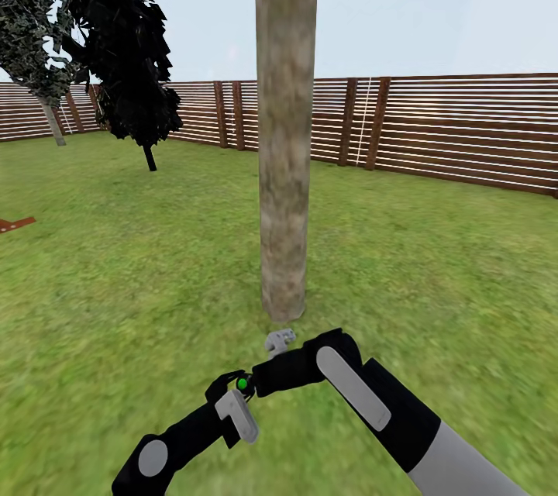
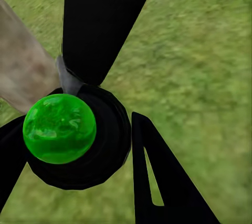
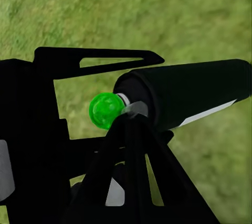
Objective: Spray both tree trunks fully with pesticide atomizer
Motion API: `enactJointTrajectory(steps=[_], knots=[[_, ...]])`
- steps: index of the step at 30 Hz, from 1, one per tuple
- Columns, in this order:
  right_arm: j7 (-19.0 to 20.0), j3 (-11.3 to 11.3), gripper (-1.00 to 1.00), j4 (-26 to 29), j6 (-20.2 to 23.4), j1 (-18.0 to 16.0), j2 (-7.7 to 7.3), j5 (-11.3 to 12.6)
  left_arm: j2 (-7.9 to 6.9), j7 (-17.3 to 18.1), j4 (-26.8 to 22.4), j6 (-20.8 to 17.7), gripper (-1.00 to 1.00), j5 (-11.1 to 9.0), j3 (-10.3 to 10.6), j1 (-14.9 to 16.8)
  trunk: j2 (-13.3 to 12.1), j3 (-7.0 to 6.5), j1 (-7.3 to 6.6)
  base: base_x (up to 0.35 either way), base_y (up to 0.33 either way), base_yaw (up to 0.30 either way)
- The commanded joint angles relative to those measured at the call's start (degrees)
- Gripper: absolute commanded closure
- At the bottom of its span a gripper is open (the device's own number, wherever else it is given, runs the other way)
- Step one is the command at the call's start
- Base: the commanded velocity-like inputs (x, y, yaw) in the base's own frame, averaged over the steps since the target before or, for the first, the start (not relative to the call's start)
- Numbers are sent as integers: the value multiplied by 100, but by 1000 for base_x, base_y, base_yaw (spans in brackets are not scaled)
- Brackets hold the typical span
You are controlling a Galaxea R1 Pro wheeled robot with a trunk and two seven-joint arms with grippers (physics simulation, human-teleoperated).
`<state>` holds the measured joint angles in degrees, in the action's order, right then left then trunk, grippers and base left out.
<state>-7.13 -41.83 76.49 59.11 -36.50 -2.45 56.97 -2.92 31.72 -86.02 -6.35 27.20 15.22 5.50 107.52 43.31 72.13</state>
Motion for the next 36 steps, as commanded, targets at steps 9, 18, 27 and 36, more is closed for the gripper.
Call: enactJointTrajectory(steps=[9,18,27,36], knots=[[-60,8,100,80,4,-6,-27,48,-14,5,4,-24,100,18,-8,4,3,6,-1,0,0,0],[-64,31,100,136,4,-6,-33,42,-32,9,26,-24,100,5,-52,13,3,6,-1,0,0,0],[-77,105,100,277,13,-6,-87,41,-33,18,69,-19,100,5,-64,21,3,6,-1,0,0,0],[-93,144,100,452,40,-11,-97,34,-33,11,100,-4,100,3,-71,28,3,6,-1,0,0,0]])
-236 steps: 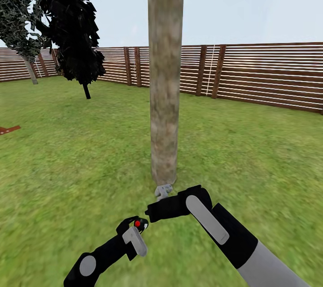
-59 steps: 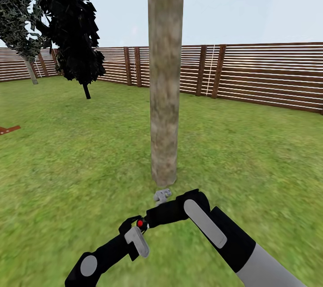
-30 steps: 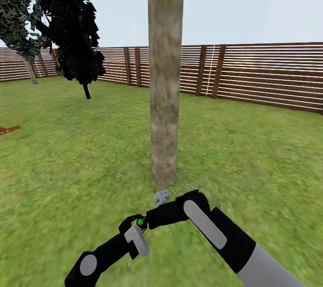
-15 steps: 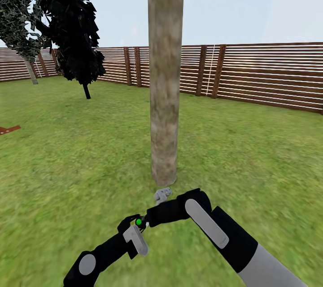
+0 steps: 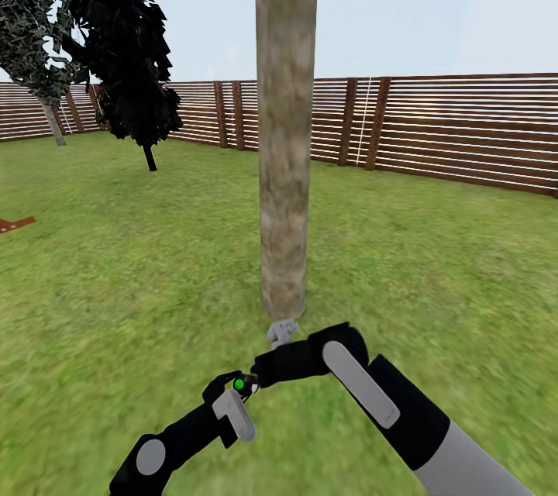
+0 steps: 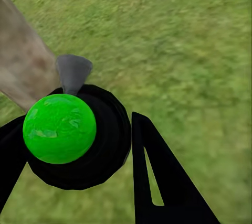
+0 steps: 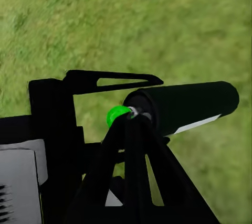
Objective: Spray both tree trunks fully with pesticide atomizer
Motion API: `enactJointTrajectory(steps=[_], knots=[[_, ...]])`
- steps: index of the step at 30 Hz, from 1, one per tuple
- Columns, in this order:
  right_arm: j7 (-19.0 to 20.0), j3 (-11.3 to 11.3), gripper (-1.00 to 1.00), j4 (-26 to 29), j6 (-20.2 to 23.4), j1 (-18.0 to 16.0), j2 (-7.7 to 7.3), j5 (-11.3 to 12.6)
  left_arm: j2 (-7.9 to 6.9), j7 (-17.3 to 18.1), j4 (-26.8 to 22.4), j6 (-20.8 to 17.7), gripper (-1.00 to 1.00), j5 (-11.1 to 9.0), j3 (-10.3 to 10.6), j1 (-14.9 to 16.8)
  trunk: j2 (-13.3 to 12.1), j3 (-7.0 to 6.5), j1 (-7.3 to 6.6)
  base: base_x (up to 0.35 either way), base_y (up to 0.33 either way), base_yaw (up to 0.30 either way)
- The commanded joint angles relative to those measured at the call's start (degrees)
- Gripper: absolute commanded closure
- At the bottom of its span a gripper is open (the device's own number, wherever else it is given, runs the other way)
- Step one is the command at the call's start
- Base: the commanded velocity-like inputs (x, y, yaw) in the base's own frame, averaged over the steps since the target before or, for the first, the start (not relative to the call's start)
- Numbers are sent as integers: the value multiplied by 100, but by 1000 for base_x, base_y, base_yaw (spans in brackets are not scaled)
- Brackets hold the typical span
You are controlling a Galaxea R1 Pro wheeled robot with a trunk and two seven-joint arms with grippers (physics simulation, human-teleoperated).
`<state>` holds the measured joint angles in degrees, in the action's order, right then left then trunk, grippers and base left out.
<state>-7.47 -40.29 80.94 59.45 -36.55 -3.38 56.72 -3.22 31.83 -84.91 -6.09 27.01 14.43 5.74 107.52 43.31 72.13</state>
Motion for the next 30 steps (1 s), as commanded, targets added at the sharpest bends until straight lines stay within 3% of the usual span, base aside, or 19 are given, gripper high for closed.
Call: enactJointTrajectory(steps=[1,3,7,10,13,15,18,19,21,24,26,28,30], knots=[[-66,36,100,51,16,-8,-4,59,-3,0,-10,-28,100,23,7,4,3,6,-1,0,0,0],[-78,210,100,216,46,-9,-10,58,-3,-1,-9,-25,100,18,7,5,3,6,-1,0,0,0],[-86,308,100,360,55,-16,-35,53,-3,-1,-8,-24,100,15,7,6,3,6,-1,0,0,0],[-88,408,100,545,55,-18,-224,57,-3,-1,-8,-23,100,15,7,6,3,6,-1,0,0,0],[-97,510,100,721,55,-19,-319,46,-3,-6,-8,-22,100,15,7,6,3,6,-1,0,0,0],[-101,627,100,849,55,-19,-421,31,-3,-8,-8,-23,100,19,7,6,3,6,-1,0,0,0],[-131,974,100,1026,55,-27,-719,11,-3,-2,-9,-54,100,25,5,6,3,6,-1,0,0,0],[-230,1120,100,1049,55,-27,-828,8,-3,-4,-7,-81,100,31,-2,8,3,6,-1,0,0,0],[-799,1403,100,1077,55,-24,-998,6,0,-7,35,-190,100,37,-18,24,3,6,-1,0,0,0],[-2223,1653,100,1092,45,-13,-1095,3,-4,11,117,-952,100,41,-238,166,3,6,-1,0,0,0],[-2896,1717,100,1091,-294,63,-1165,-3,-4,100,123,-1651,100,34,-500,285,3,6,-1,0,0,0],[-3196,1728,100,1092,-775,276,-1405,-109,-5,264,102,-2415,100,25,-657,444,3,6,-1,0,0,0],[-3314,1730,100,1091,-1356,577,-1613,-498,-1,382,84,-3257,100,27,-722,665,3,6,-1,0,0,0]])
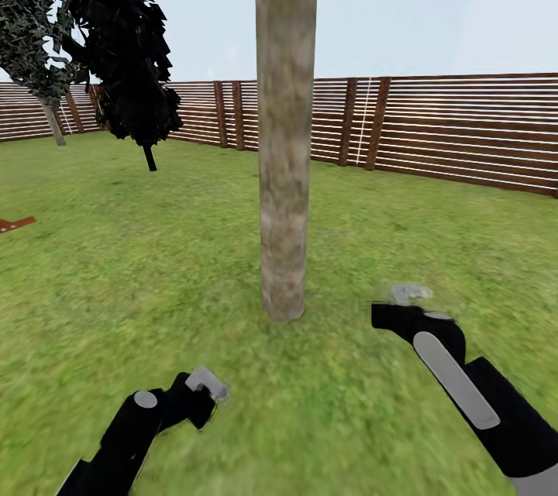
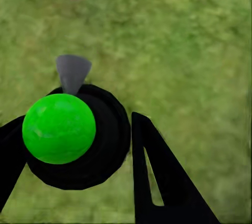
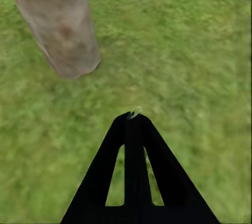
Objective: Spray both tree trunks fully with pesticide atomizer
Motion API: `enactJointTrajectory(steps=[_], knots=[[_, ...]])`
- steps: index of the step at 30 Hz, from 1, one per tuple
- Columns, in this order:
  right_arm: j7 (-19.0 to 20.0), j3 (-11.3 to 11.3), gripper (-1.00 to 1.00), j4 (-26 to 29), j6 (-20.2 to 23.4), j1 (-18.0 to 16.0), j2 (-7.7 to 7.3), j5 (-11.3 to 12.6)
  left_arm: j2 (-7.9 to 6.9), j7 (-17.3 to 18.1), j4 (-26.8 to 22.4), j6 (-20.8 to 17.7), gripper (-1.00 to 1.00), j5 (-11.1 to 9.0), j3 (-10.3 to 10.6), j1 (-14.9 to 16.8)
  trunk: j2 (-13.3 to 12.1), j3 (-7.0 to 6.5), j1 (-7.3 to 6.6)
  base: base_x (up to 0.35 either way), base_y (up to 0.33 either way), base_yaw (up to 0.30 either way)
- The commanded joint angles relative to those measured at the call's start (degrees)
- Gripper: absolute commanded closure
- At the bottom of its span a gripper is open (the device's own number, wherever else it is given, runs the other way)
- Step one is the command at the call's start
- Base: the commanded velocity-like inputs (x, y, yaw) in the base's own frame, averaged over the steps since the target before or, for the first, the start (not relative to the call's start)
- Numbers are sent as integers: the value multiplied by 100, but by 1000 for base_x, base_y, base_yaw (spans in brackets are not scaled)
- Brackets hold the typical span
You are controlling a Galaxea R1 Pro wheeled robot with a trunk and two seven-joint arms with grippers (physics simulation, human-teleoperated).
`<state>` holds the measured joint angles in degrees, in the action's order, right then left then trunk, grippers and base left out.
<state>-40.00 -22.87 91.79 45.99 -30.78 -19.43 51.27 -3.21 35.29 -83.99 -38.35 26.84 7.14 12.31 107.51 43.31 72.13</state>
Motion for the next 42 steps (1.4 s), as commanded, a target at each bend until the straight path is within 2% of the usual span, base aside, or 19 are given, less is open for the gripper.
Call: enactJointTrajectory(steps=[1,3,8,18,22,24,25,30,35,40,42], knots=[[-26,-46,100,39,-13,25,28,16,13,12,-42,23,100,28,38,37,3,6,-1,0,0,0],[31,-111,100,104,-12,28,70,-12,13,-23,-104,73,100,42,102,102,3,6,-1,0,0,0],[31,-271,100,133,-12,28,70,-12,13,-23,-104,115,100,42,113,194,3,6,-1,0,0,0],[31,-271,100,131,-11,28,69,-8,13,-23,-105,112,100,49,112,192,3,6,-1,1,0,0],[23,-327,100,49,13,159,199,-11,144,29,-114,139,100,134,104,62,3,6,-1,19,0,0],[52,-315,100,37,9,224,212,-12,170,36,-117,188,100,135,78,-3,3,6,-1,5,0,0],[80,-311,100,35,7,646,212,-15,175,37,-117,321,100,131,71,-68,3,6,-1,2,0,0],[166,-294,100,29,-17,675,182,-20,188,38,-118,462,100,121,54,-78,3,6,-1,0,0,0],[228,-29,100,24,-34,805,152,-20,193,-21,-118,605,100,120,51,-79,3,6,-1,0,0,0],[600,340,100,23,-37,1047,98,-65,219,-316,-124,629,100,102,58,-79,3,6,-1,0,0,0],[665,441,100,23,-49,1200,74,-80,250,-368,-125,627,100,-6,57,-79,3,6,-1,0,0,0]])
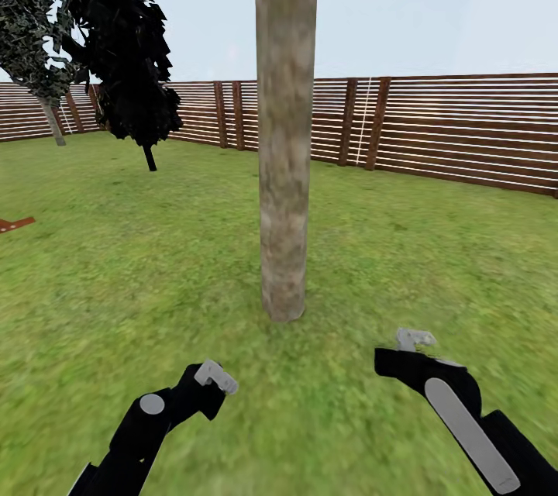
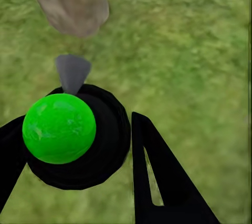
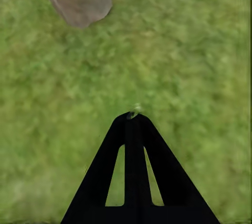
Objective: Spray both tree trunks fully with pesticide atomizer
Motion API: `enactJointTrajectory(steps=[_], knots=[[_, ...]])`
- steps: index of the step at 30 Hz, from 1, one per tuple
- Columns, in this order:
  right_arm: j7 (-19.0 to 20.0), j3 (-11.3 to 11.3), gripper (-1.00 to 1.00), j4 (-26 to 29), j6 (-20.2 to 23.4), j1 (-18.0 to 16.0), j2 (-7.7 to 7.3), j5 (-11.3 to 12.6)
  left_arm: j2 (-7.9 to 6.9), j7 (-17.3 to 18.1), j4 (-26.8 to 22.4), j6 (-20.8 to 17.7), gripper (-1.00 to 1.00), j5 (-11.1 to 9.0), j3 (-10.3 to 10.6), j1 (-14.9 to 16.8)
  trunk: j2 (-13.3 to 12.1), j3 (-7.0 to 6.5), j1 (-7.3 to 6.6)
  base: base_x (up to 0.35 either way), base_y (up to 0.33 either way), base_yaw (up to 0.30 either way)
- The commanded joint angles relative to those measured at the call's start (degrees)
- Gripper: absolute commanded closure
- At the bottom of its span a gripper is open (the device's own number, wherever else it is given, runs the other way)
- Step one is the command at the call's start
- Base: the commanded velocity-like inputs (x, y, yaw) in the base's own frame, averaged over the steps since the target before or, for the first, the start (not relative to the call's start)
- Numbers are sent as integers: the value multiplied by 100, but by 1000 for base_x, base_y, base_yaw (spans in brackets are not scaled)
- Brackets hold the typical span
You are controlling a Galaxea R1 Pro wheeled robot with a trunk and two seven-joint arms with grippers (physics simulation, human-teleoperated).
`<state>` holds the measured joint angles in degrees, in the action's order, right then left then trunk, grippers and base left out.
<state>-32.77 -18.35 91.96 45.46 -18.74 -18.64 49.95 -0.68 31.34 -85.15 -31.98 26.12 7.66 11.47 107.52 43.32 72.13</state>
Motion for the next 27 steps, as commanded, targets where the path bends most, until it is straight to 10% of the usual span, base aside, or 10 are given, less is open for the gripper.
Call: enactJointTrajectory(steps=[1,7,12,17,27], knots=[[-52,9,100,7,-3,39,-8,47,5,15,-8,-13,100,40,4,4,3,5,-1,0,0,0],[15,270,100,-7,-947,747,-150,-188,204,-184,-6,-100,100,-42,-1,41,3,5,-1,0,0,0],[443,331,100,-102,-1358,1098,-246,-356,472,-1100,14,42,100,-160,12,77,3,5,-1,0,0,0],[1051,508,100,-506,-1434,1171,-277,-381,501,-2064,528,1540,100,-489,9,77,3,5,-1,0,0,0],[1353,794,100,-627,-1444,1323,-281,-392,449,-2356,722,2986,100,-1232,-402,8,3,-6,-1,0,0,-42]])
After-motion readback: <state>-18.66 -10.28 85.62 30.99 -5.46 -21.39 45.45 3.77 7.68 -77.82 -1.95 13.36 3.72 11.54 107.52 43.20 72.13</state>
